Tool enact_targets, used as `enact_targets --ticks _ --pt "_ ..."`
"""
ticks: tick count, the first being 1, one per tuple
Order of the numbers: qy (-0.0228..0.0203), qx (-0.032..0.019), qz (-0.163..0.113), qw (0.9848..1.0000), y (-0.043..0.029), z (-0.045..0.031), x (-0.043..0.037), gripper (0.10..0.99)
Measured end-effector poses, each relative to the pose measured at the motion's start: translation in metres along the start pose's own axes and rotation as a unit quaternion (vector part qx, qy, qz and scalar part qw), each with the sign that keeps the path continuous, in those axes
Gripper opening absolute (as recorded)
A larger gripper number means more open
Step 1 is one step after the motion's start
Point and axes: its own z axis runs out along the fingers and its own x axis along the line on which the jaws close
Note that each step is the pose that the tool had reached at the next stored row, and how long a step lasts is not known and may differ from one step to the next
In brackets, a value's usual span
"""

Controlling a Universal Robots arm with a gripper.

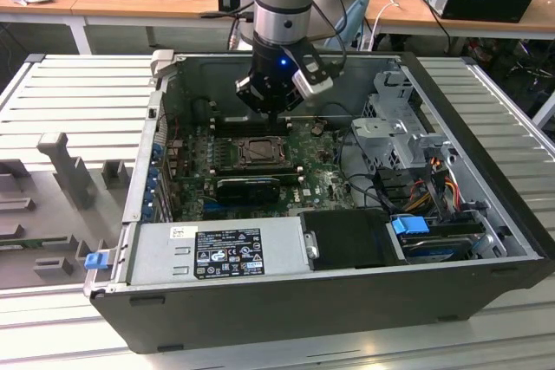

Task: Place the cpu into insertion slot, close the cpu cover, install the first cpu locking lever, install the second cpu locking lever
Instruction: 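Install the second cpu locking lever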

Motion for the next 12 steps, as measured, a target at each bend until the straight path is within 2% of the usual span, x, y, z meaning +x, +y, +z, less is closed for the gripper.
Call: enact_targets --ticks 7,10,11,12 --pt "0.0 0.0001 0.0 1.0 -0.0022 -0.0017 0.0002 0.106" --pt "0.0 0.0004 0.0 1.0 -0.0019 -0.006 0.0001 0.106" --pt "0.0001 0.0019 0.0 1.0 -0.0019 -0.0101 0.0002 0.106" --pt "0.0001 0.0019 0.0 1.0 -0.0024 -0.0102 0.0003 0.106"
